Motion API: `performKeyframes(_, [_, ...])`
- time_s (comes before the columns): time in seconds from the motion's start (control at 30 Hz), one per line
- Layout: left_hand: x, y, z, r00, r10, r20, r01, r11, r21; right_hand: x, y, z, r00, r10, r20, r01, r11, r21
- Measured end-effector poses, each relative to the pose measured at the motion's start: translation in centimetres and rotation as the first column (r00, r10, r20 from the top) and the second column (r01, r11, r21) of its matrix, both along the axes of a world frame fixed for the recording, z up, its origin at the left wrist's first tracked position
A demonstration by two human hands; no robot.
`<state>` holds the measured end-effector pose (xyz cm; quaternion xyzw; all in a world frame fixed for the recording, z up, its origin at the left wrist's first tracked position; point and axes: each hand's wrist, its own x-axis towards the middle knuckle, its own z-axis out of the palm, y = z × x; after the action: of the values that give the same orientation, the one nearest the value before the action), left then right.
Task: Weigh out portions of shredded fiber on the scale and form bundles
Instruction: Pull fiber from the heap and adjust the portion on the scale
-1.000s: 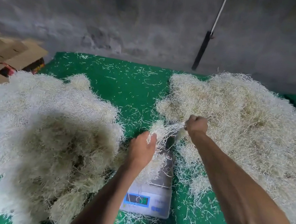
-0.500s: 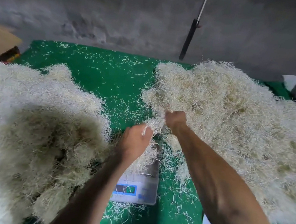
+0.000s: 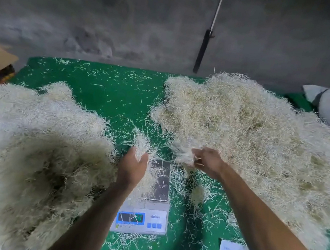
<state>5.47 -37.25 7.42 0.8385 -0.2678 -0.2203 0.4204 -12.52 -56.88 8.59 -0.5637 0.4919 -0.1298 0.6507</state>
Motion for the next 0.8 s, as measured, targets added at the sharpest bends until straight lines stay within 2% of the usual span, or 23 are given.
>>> performKeyframes(0.03, [-0.1, -0.2, 0.0, 0.999, -0.044, 0.024, 0.043, 0.998, 0.037, -0.4, 0.6, -0.2, 0.934, 0.282, -0.221, -0.301, 0.952, -0.054])
performKeyframes(0.07, [-0.1, -0.4, 0.0, 0.996, -0.071, 0.062, 0.067, 0.996, 0.064, -0.6, 1.2, -0.1, 0.736, 0.490, -0.466, -0.572, 0.819, -0.043])
performKeyframes(0.1, [0.0, -0.5, 0.1, 0.992, -0.084, 0.098, 0.075, 0.993, 0.089, -0.7, 1.6, 0.2, 0.494, 0.577, -0.650, -0.742, 0.669, 0.030])
performKeyframes(0.13, [0.1, -0.6, 0.0, 0.987, -0.094, 0.134, 0.080, 0.991, 0.106, -0.7, 1.5, 0.7, 0.351, 0.583, -0.733, -0.807, 0.585, 0.079])
performKeyframes(0.17, [0.3, -0.6, 0.0, 0.980, -0.106, 0.166, 0.088, 0.989, 0.117, -0.6, 1.1, 1.6, 0.364, 0.560, -0.744, -0.806, 0.590, 0.049])
performKeyframes(0.2, [0.3, -0.5, -0.1, 0.972, -0.120, 0.201, 0.097, 0.988, 0.123, -0.8, 0.4, 2.6, 0.504, 0.500, -0.704, -0.753, 0.653, -0.075])
performKeyframes(0.23, [0.2, -0.5, -0.3, 0.961, -0.134, 0.243, 0.105, 0.986, 0.128, -1.0, -0.3, 3.8, 0.737, 0.351, -0.577, -0.582, 0.765, -0.278])
performKeyframes(0.27, [0.2, -0.5, -0.4, 0.948, -0.147, 0.283, 0.114, 0.985, 0.130, -1.3, -1.3, 4.9, 0.937, 0.100, -0.334, -0.255, 0.849, -0.462])
performKeyframes(0.3, [0.2, -0.4, -0.6, 0.939, -0.154, 0.307, 0.119, 0.984, 0.130, -1.4, -2.1, 6.1, 0.984, -0.173, -0.052, 0.118, 0.836, -0.535])
performKeyframes(0.33, [0.2, -0.4, -0.7, 0.935, -0.152, 0.319, 0.117, 0.985, 0.126, -1.6, -2.7, 7.3, 0.932, -0.333, 0.145, 0.359, 0.777, -0.517])
performKeyframes(0.37, [0.1, -0.4, -0.7, 0.934, -0.145, 0.327, 0.108, 0.986, 0.129, -1.7, -3.1, 8.3, 0.900, -0.387, 0.203, 0.435, 0.752, -0.496])
performKeyframes(0.4, [-0.1, -0.6, -0.5, 0.929, -0.136, 0.344, 0.094, 0.986, 0.134, -1.6, -3.6, 8.7, 0.913, -0.368, 0.175, 0.406, 0.777, -0.482])
performKeyframes(0.47, [-0.5, -1.0, -0.1, 0.904, -0.127, 0.407, 0.092, 0.990, 0.103, -1.5, -3.5, 8.0, 0.963, -0.252, -0.091, 0.176, 0.849, -0.498])
performKeyframes(0.53, [-1.0, -1.5, 0.4, 0.892, -0.127, 0.434, 0.119, 0.992, 0.048, -1.7, -2.5, 6.2, 0.934, -0.163, -0.316, -0.036, 0.841, -0.541])
performKeyframes(0.63, [-1.4, -1.4, 0.8, 0.890, -0.140, 0.433, 0.136, 0.990, 0.040, -2.1, -0.1, 2.9, 0.901, -0.100, -0.421, -0.155, 0.834, -0.529])
performKeyframes(0.8, [-2.5, 1.2, 0.7, 0.897, -0.174, 0.405, 0.162, 0.985, 0.064, -2.7, 7.2, -1.4, 0.875, 0.110, -0.472, -0.299, 0.889, -0.348])
